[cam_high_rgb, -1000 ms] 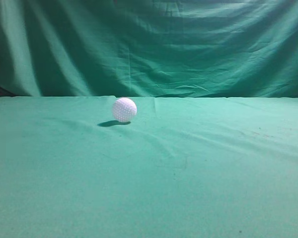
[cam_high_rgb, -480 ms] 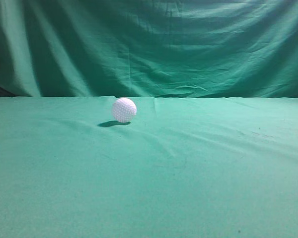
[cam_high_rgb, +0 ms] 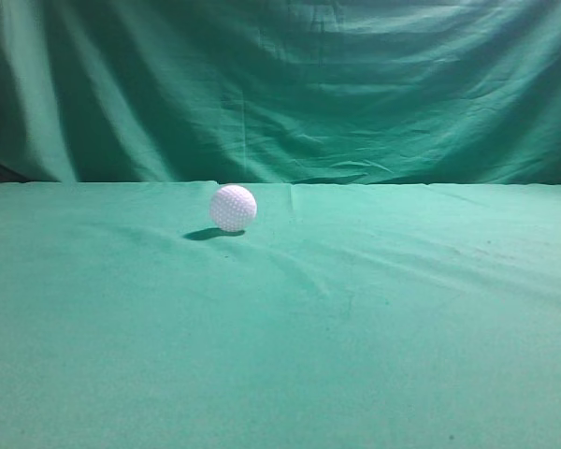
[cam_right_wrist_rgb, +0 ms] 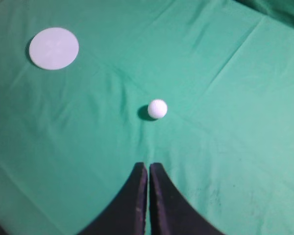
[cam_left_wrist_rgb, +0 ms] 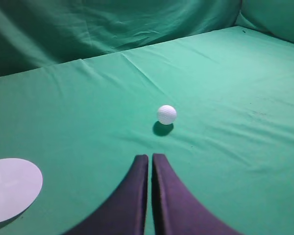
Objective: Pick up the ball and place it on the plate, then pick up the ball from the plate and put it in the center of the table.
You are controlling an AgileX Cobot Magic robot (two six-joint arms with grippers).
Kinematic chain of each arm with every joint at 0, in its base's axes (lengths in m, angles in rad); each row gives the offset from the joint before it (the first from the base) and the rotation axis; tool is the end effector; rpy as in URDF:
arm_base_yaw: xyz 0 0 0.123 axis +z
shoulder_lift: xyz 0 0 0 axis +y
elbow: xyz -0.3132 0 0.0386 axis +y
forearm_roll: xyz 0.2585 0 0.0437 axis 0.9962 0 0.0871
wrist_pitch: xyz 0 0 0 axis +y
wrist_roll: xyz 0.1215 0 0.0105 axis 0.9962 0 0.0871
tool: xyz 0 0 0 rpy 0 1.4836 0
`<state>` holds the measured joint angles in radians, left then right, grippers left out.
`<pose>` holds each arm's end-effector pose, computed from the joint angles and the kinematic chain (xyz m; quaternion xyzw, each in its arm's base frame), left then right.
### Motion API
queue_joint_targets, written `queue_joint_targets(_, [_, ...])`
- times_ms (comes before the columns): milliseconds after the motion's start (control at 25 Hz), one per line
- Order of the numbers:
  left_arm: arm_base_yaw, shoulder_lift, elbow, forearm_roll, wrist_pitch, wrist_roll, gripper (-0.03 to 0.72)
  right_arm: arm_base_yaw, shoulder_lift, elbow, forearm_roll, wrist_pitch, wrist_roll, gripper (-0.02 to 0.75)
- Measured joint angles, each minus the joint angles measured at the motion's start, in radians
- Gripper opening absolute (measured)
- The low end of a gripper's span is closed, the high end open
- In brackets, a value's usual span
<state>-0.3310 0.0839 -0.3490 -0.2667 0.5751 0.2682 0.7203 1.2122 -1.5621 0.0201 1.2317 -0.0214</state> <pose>0.0390 -0.0319 0.2728 0.1884 0.7523 -0.1455 0.6143 0.1784 0.1597 0.4724 -0.3359 0.8625 0.1390 0.3521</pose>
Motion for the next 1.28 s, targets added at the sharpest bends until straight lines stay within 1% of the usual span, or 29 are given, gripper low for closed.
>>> queue_joint_targets(200, [0.0, 0.0, 0.008, 0.013, -0.008, 0.004, 0.0, 0.0, -0.255, 0.357, 0.049, -0.203, 0.0, 0.0])
queue_joint_targets(360, [0.0, 0.0, 0.058, 0.013, -0.068, 0.004, 0.0, 0.0, -0.463, 0.612, 0.06, -0.342, 0.0, 0.0])
queue_joint_targets(560, [0.0, 0.0, 0.108, 0.013, -0.139, 0.004, 0.0, 0.0, -0.702, 0.873, 0.061, -0.481, 0.0, 0.0])
queue_joint_targets(640, [0.0, 0.0, 0.124, 0.013, -0.139, 0.004, 0.0, 0.0, -0.791, 0.961, 0.063, -0.527, 0.0, 0.0])
queue_joint_targets(760, [0.0, 0.0, 0.129, 0.013, -0.14, 0.004, 0.0, 0.0, -0.893, 1.06, 0.063, -0.574, 0.0, 0.0])
queue_joint_targets(800, [0.0, 0.0, 0.129, 0.013, -0.14, 0.004, 0.0, 0.0, -0.921, 1.088, 0.063, -0.581, 0.0, 0.047])
queue_joint_targets(1080, [0.0, 0.0, 0.129, 0.013, -0.14, 0.004, 0.0, 0.0, -0.98, 1.236, 0.065, -0.658, 0.037, 0.047])
queue_joint_targets(1280, [0.0, 0.0, 0.129, 0.013, -0.14, 0.004, 0.0, 0.0, -0.98, 1.342, 0.065, -0.869, 0.047, 0.047])
